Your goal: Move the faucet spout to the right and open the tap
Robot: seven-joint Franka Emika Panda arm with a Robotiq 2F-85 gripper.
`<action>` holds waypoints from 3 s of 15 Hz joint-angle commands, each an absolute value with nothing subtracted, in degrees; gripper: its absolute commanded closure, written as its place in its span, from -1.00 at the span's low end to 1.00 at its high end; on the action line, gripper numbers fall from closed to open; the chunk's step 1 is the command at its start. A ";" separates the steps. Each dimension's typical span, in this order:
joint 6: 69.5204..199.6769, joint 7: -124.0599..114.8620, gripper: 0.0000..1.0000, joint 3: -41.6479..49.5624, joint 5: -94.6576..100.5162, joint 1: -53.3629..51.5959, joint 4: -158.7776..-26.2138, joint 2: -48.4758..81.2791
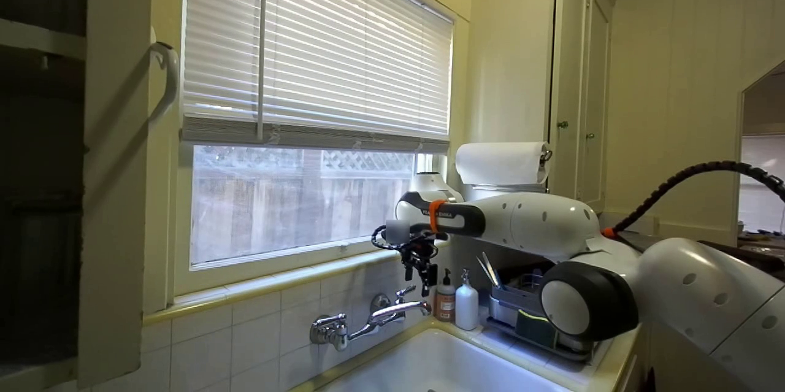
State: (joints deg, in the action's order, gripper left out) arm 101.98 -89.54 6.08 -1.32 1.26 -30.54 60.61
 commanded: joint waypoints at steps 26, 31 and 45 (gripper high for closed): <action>79.13 -84.25 -1.00 3.94 -2.57 1.53 -30.98 57.96; 93.17 -83.87 -1.00 5.02 -0.57 0.93 -27.74 59.33; 99.39 -83.69 -1.00 7.41 0.69 0.45 -29.31 63.41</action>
State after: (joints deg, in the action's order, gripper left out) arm 102.85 -82.76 6.88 0.14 0.96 -29.32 63.64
